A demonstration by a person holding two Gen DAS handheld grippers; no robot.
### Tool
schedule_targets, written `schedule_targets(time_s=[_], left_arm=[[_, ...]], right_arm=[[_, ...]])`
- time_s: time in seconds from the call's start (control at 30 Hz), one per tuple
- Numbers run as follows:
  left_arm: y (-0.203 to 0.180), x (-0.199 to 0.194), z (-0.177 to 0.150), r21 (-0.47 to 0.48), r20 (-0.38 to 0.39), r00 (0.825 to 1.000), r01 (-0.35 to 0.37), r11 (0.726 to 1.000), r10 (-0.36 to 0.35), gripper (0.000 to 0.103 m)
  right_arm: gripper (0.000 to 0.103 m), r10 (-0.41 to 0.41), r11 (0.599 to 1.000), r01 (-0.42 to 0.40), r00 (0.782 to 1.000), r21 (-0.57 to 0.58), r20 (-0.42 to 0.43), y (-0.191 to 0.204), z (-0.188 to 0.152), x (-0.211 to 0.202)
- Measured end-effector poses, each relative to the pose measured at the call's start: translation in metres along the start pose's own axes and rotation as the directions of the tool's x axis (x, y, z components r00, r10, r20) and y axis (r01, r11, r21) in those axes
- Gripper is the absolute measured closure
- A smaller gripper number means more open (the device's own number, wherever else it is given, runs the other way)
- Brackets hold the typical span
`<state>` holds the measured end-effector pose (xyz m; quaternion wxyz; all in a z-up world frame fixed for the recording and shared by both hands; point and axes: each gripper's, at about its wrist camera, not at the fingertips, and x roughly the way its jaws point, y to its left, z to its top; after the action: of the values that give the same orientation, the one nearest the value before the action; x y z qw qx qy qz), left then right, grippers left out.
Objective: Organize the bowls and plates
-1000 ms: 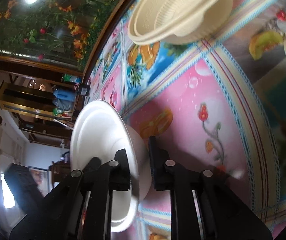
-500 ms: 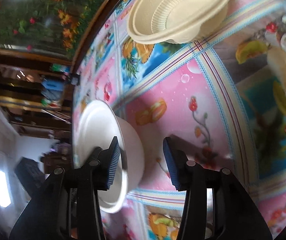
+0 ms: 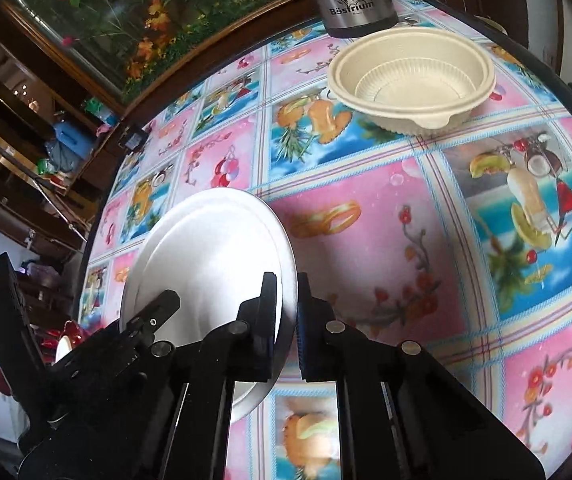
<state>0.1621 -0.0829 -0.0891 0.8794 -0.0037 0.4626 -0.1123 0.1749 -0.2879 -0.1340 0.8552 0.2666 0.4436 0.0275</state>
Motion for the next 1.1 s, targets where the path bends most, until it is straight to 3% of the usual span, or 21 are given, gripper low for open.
schedule_targets(time_s=[0.53,0.87,1.1], left_arm=[[0.022,-0.072,-0.025,-0.002,0.13,0.991,-0.029,1.0,0.029,0.089],[0.052,-0.126,-0.042,-0.038,0.242,0.966,-0.078,0.996,0.085,0.089],[0.09,-0.156,-0.054,-0.097,0.296,0.942,-0.133,0.986,0.157,0.089]], right_arm=[[0.095,0.072,0.994,-0.066,0.994,-0.082,0.079,0.044,-0.042,-0.051],[0.095,0.128,0.977,-0.103,0.984,-0.187,0.124,0.095,-0.066,-0.082],[0.095,0.183,0.954,-0.149,0.977,-0.262,0.11,0.14,-0.086,-0.083]])
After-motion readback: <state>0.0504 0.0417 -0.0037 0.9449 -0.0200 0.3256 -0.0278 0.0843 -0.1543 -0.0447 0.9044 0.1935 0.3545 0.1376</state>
